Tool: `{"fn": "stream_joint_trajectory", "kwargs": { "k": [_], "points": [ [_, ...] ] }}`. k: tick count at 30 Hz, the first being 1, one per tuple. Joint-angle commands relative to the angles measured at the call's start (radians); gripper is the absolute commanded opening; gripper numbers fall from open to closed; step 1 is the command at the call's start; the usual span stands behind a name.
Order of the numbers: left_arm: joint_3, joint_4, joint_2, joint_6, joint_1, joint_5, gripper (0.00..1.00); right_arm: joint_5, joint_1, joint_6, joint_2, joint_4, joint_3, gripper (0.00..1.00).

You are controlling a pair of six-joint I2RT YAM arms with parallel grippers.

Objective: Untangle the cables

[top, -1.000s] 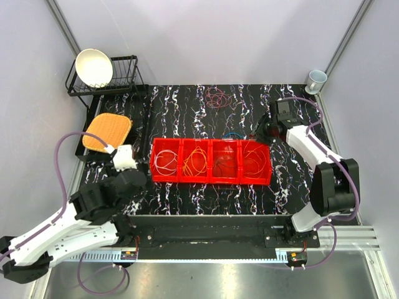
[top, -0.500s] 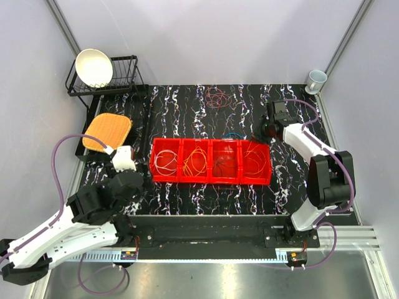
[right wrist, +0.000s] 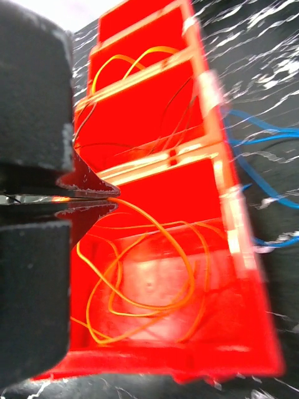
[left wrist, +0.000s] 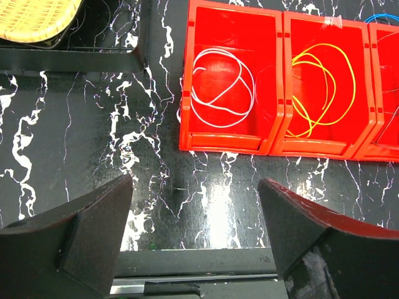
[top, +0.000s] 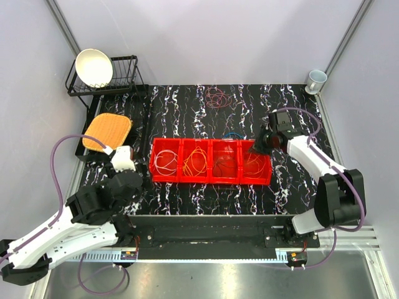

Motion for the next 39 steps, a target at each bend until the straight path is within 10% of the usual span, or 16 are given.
{"fn": "stream_joint_trajectory", "kwargs": {
  "k": [1,17,23,39],
  "points": [
    [0.011,0.015,0.008,-0.011,0.002,-0.006,0.84,-0.06,0.027,0.008,-0.042,0.021,-0.061,0.0],
    [0.026,-0.039,-0.004,-0.072,0.003,-0.057,0.83,-0.006,0.036,-0.11,0.196,0.054,0.041,0.0],
    [0.028,-0.041,0.008,-0.069,0.013,-0.052,0.83,0.038,0.034,-0.123,0.12,0.006,0.057,0.36],
    [0.031,-0.041,-0.012,-0.071,0.034,-0.042,0.83,0.106,0.036,-0.155,-0.143,-0.241,0.146,0.57]
  ]
}}
